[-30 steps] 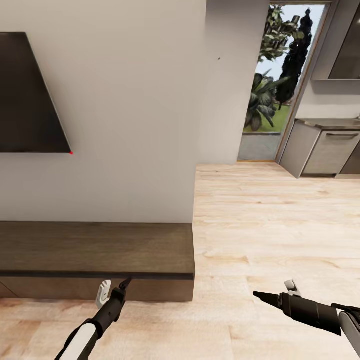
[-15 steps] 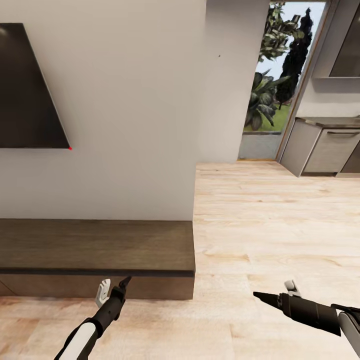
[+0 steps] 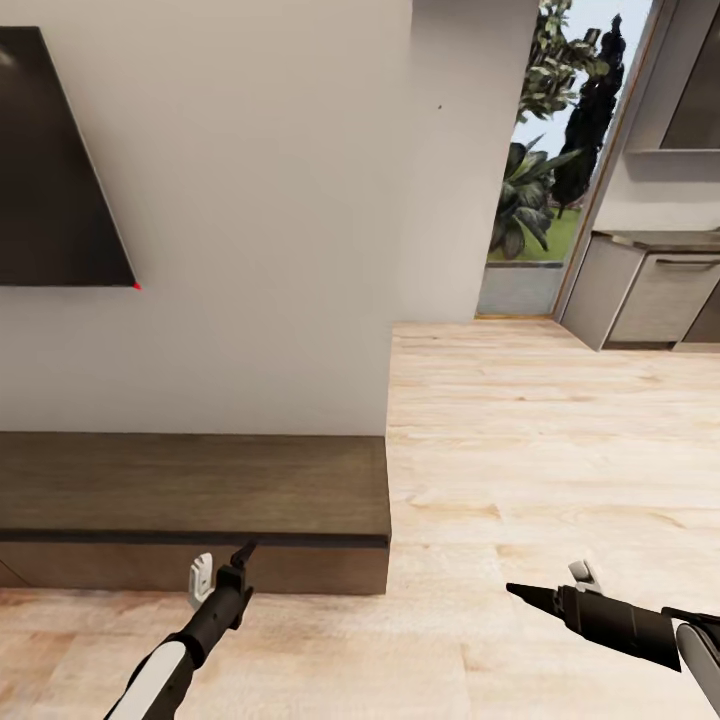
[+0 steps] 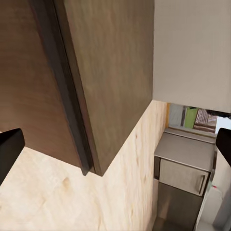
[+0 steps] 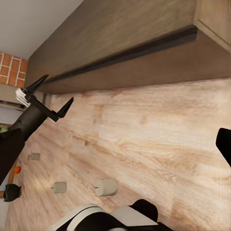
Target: Place each of the two pumpkins and all three candles from the living room inside a cabinet in the living room (use any cabinet), then make sure every cabinet is closed, and position the cauldron so it is next to a table in the living room.
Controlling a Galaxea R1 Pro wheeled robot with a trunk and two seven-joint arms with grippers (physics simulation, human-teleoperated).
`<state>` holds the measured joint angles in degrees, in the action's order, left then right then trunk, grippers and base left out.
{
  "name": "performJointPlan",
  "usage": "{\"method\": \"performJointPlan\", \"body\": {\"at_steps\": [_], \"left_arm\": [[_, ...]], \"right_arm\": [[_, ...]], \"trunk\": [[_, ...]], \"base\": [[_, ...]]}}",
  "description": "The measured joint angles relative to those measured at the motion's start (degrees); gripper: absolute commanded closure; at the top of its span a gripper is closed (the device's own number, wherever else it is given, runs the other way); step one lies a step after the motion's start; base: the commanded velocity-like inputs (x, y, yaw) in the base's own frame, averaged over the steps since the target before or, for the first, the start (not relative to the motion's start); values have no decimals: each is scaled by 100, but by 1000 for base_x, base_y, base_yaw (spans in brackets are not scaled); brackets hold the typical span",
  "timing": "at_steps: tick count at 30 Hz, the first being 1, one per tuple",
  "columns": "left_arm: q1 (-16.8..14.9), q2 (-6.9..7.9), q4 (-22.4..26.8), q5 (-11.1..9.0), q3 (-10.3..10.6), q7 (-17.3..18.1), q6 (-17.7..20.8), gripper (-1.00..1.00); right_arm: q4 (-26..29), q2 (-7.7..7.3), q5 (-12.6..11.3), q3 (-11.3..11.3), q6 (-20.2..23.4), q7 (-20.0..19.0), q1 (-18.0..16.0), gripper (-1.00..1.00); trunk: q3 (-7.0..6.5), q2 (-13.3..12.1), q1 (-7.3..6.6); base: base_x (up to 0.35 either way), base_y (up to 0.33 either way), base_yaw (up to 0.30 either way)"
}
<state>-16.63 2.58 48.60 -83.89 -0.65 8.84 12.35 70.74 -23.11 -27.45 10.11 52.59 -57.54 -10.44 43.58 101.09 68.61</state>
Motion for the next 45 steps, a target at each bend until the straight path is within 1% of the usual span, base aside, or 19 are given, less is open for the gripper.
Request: {"method": "performJointPlan", "body": {"at_steps": [8,11,14,16,19,22,31,41,45], "left_arm": [[11,6,-5,-15,-5,1,0,-100],[10,6,-6,-9,-3,4,0,-100],[7,6,-2,-3,0,11,-1,-100],[8,6,0,0,3,21,-4,-100],[11,7,1,21,2,25,-7,-100],[7,6,26,44,13,27,-7,-100],[-25,5,56,88,19,38,-8,-100],[-30,-3,39,103,10,36,-16,-100],[-31,0,38,105,10,36,-23,-100]], "right_arm": [[7,-2,0,-6,1,-19,-1,-100],[21,-11,-56,7,6,-95,0,-100],[207,-15,-97,4,7,-450,-1,-100],[510,-18,-106,6,11,-976,0,-100],[907,-30,-101,12,39,-1465,0,-100],[1088,-40,-100,22,85,-1651,-2,-100],[1101,-10,-11,27,232,-1696,0,-100],[1083,-8,17,43,208,-1684,-1,-100],[1088,-8,15,54,196,-1580,-2,-100]], "trunk": [[144,321,176],[197,441,242],[251,562,308],[287,642,351],[341,762,417],[395,882,483],[557,1243,681],[736,1645,901],[808,1805,989]], "base": [[0,0,0],[0,0,0],[0,0,0],[0,0,0],[0,0,0],[0,0,0],[0,0,0],[0,0,0],[0,0,0]]}}
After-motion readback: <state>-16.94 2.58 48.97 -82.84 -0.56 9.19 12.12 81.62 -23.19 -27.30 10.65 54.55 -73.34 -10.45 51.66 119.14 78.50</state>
